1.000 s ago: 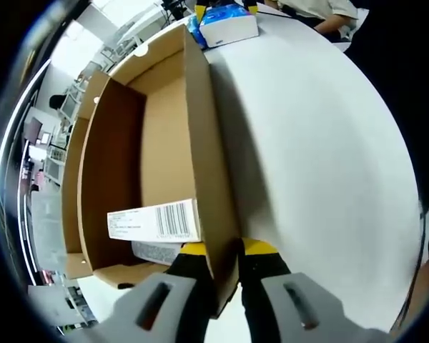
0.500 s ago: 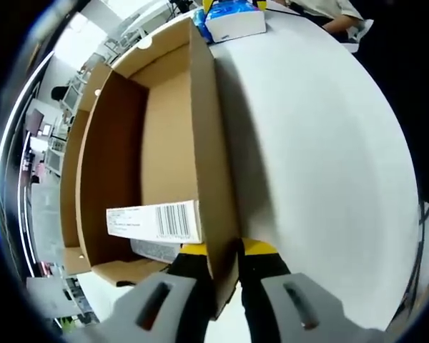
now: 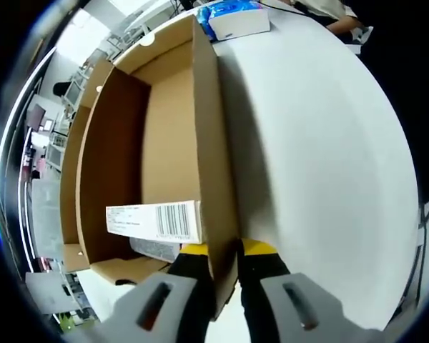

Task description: Operate the shoe box by opening the lid, removing the specified soft item, and placing it in the target area until the item is outside and the box remains undamaged.

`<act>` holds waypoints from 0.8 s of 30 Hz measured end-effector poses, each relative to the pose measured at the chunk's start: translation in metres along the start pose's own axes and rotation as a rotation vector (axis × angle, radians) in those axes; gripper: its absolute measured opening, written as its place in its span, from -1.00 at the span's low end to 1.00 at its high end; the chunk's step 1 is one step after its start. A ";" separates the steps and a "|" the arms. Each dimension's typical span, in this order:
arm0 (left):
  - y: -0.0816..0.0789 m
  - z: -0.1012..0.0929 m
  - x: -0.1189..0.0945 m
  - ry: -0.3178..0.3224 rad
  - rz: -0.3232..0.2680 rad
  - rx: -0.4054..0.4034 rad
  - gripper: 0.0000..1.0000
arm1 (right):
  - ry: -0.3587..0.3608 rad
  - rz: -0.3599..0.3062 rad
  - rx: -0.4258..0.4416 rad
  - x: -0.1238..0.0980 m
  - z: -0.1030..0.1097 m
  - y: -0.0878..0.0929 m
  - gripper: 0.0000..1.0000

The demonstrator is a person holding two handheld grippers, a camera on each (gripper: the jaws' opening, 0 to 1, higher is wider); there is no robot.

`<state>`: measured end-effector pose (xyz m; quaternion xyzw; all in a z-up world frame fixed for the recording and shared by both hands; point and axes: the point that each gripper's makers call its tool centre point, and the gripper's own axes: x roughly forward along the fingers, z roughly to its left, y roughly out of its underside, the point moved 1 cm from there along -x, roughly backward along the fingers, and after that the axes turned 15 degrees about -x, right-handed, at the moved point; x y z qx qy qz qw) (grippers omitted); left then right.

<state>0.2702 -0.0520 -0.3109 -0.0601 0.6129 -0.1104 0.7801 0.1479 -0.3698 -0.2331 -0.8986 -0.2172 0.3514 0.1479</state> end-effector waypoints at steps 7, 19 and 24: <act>0.000 -0.002 0.000 0.002 0.002 0.003 -0.81 | 0.060 0.032 -0.010 0.009 -0.020 -0.004 0.21; 0.001 -0.006 -0.001 -0.001 0.002 0.011 -0.82 | 0.141 0.058 -0.042 0.011 -0.055 -0.023 0.26; 0.003 -0.008 -0.003 -0.003 0.001 0.009 -0.82 | 0.134 0.057 -0.090 0.028 -0.079 -0.043 0.26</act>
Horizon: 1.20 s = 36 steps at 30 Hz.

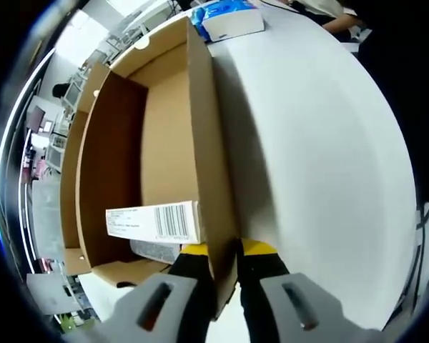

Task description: Operate the shoe box by opening the lid, removing the specified soft item, and placing it in the target area until the item is outside and the box remains undamaged.

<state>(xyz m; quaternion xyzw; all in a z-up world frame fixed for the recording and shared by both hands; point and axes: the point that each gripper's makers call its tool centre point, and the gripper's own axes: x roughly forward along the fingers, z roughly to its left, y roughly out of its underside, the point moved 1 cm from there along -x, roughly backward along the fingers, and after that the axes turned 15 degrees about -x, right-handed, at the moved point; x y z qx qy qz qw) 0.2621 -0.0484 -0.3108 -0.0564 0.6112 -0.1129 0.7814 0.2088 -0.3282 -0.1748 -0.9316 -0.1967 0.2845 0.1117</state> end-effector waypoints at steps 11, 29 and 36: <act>0.003 -0.002 -0.001 0.018 -0.010 0.032 -0.82 | -0.064 -0.058 -0.132 0.047 -0.027 -0.057 0.24; 0.007 -0.007 -0.004 0.041 -0.023 0.077 -0.82 | -0.145 -0.106 -0.192 0.109 -0.037 -0.099 0.25; 0.008 -0.006 -0.003 0.048 -0.024 0.078 -0.82 | -0.156 -0.139 -0.211 0.125 -0.040 -0.114 0.25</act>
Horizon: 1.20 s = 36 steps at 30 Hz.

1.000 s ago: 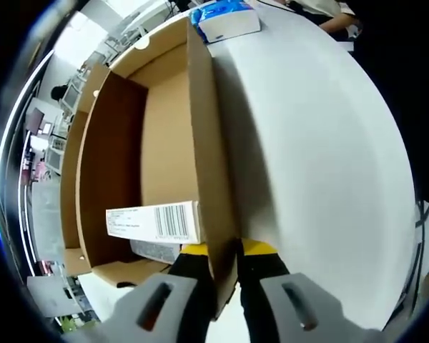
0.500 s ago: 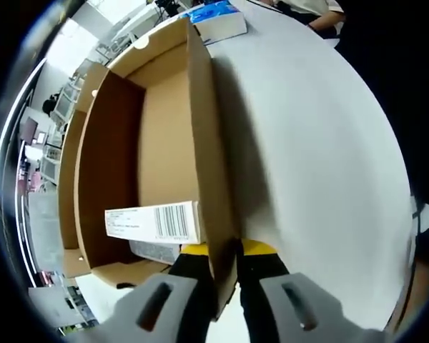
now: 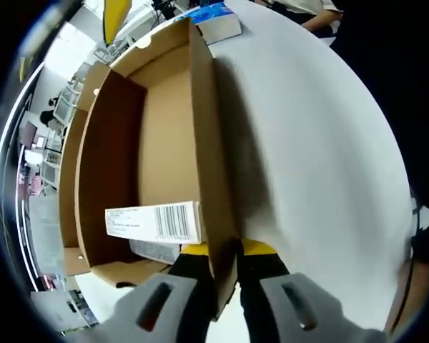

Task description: Operate the shoe box by opening the lid, removing the specified soft item, and placing it in the target area until the item is outside and the box remains undamaged.

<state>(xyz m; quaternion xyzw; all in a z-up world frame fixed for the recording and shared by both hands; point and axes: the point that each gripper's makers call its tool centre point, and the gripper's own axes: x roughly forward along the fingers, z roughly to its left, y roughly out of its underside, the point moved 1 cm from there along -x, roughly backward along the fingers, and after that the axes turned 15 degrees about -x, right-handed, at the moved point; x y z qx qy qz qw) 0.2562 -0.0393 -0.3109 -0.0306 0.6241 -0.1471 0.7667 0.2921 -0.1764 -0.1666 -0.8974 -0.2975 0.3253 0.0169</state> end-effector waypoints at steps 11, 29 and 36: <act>0.000 -0.003 0.000 0.001 -0.002 0.004 -0.82 | -0.045 -0.064 -0.054 0.023 -0.001 -0.024 0.23; 0.001 -0.003 0.000 0.003 -0.007 0.010 -0.82 | -0.110 -0.107 -0.063 0.059 0.007 -0.031 0.25; 0.000 -0.002 0.000 0.003 -0.006 0.009 -0.82 | -0.144 -0.124 -0.081 0.067 0.012 -0.035 0.28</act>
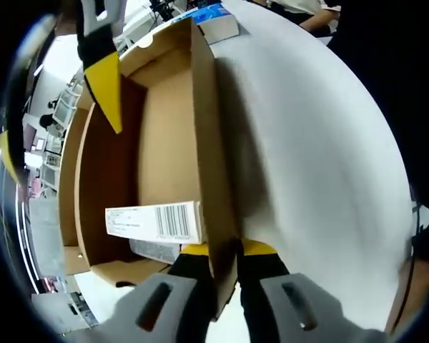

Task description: Operate the shoe box by opening the lid, removing the specified soft item, and placing it in the target area until the item is outside and the box remains undamaged.

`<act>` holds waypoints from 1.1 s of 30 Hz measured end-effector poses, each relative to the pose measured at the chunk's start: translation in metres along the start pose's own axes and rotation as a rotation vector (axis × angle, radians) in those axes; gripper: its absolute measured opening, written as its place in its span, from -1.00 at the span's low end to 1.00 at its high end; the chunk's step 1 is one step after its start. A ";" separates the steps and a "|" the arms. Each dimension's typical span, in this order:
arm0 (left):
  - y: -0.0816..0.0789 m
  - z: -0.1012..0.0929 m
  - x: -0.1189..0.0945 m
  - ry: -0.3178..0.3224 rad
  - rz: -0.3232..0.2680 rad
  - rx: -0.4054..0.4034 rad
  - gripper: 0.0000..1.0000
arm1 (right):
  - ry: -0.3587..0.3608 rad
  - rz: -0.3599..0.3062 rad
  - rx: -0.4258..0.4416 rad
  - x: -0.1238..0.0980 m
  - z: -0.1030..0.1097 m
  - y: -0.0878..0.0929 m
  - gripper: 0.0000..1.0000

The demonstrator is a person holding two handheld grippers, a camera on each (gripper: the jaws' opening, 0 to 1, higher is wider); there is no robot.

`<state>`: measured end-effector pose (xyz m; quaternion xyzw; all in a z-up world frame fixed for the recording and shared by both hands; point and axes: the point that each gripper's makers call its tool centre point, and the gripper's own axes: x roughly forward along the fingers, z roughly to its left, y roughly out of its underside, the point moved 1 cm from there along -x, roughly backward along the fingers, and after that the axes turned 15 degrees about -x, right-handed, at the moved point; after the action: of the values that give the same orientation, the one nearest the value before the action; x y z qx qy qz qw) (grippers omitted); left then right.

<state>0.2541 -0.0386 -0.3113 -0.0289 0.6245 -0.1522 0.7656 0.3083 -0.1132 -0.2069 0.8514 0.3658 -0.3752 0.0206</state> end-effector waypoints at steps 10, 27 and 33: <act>0.000 0.001 0.000 0.000 -0.002 -0.001 -0.82 | -0.050 -0.027 -0.007 0.026 0.009 -0.001 0.30; 0.001 0.000 0.000 0.001 -0.003 0.003 -0.82 | -0.084 -0.018 -0.041 0.046 0.017 0.009 0.32; 0.001 0.001 0.000 0.001 -0.003 0.004 -0.82 | -0.136 -0.028 -0.095 0.061 0.019 0.006 0.30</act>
<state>0.2549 -0.0374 -0.3114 -0.0284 0.6245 -0.1547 0.7650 0.3278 -0.0861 -0.2618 0.8170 0.3928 -0.4144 0.0806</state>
